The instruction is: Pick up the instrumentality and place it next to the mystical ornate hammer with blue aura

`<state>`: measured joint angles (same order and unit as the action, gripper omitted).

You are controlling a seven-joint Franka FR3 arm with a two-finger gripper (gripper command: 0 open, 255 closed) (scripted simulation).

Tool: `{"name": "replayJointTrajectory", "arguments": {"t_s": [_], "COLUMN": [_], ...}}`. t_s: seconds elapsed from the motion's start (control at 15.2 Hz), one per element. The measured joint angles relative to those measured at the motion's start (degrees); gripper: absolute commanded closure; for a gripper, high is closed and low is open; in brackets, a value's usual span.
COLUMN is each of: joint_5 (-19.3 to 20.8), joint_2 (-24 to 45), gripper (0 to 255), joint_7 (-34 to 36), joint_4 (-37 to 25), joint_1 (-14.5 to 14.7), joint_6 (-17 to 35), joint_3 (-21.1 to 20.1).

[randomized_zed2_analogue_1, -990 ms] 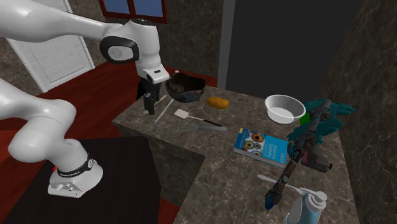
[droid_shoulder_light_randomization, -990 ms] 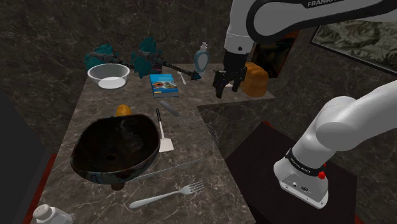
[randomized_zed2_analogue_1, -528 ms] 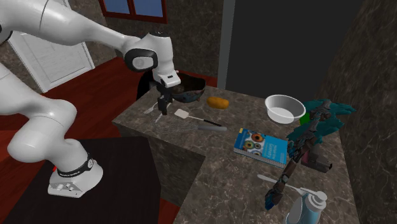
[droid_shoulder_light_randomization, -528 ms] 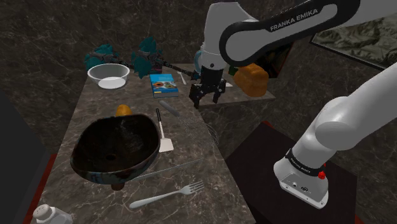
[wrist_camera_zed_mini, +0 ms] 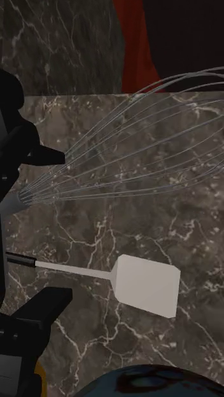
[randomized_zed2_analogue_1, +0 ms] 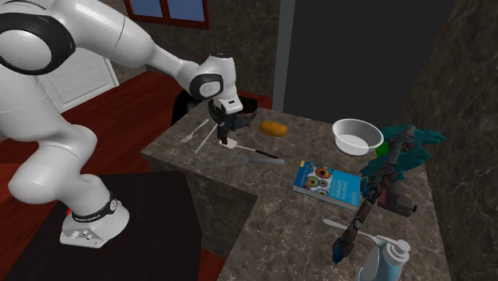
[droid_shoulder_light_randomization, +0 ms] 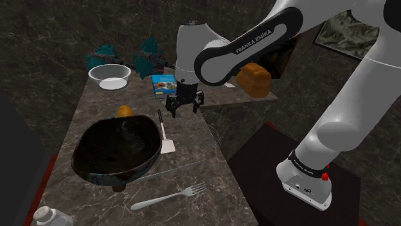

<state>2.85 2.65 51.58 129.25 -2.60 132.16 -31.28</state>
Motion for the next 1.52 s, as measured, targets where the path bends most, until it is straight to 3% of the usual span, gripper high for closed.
{"name": "replayJointTrajectory", "arguments": {"t_s": [0.33,0.59,1.06,1.52], "joint_5": [10.69,15.92,19.02,19.31], "joint_2": [13.12,20.79,25.77,26.14], "gripper": [0,0,0,0], "joint_7": [12.58,19.27,21.36,21.62], "joint_4": [-9.62,-16.27,-17.74,-17.65], "joint_1": [3.47,7.02,8.46,8.63], "joint_6": [2.01,2.44,5.61,6.05], "joint_3": [1.95,4.72,6.87,7.04]}}
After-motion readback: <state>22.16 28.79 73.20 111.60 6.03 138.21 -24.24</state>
